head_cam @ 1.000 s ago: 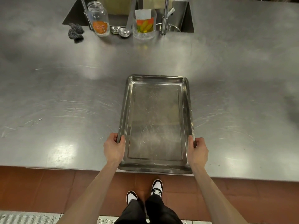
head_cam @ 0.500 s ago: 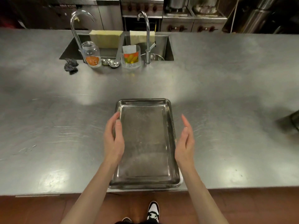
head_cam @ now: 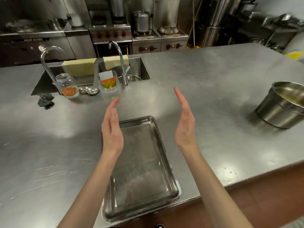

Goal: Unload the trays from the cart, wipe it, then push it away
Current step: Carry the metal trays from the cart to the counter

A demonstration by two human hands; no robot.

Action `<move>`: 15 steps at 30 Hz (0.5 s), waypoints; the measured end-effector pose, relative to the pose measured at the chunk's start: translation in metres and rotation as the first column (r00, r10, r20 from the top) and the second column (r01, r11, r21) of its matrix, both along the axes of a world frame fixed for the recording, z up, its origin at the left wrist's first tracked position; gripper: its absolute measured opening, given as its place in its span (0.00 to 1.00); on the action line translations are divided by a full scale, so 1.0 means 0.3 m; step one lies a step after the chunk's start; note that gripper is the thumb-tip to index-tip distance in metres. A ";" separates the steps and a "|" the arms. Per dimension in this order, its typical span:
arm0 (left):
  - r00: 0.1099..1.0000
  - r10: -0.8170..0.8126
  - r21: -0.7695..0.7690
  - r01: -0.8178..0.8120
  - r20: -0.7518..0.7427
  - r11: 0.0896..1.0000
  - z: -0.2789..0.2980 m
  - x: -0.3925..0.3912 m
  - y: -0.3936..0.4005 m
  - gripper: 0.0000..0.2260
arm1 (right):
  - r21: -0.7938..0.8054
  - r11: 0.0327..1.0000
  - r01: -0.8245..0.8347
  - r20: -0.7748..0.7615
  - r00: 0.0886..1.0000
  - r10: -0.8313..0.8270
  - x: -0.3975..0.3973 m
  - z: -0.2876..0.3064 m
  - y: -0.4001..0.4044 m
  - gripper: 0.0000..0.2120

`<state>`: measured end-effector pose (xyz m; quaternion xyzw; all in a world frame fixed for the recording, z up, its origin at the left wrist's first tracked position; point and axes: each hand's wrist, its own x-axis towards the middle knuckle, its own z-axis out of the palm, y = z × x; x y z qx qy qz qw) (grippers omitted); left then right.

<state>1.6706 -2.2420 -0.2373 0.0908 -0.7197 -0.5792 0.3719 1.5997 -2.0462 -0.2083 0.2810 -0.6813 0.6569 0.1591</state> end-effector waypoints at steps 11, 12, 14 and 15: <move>0.893 -0.447 0.001 0.448 -0.043 0.894 0.039 -0.177 0.224 0.24 | 0.055 0.871 0.489 0.000 0.872 -0.489 0.132 0.053 0.308 0.35; 0.874 -0.483 0.004 0.484 -0.046 0.875 0.032 -0.183 0.263 0.24 | 0.065 0.842 0.535 0.013 0.843 -0.537 0.166 0.047 0.349 0.35; 0.836 -0.547 0.015 0.548 -0.047 0.836 0.022 -0.182 0.354 0.25 | 0.083 0.778 0.622 0.033 0.779 -0.626 0.244 0.033 0.434 0.35; 0.817 -0.574 0.022 0.576 -0.048 0.817 0.016 -0.178 0.403 0.25 | 0.086 0.747 0.660 0.043 0.746 -0.664 0.285 0.026 0.475 0.35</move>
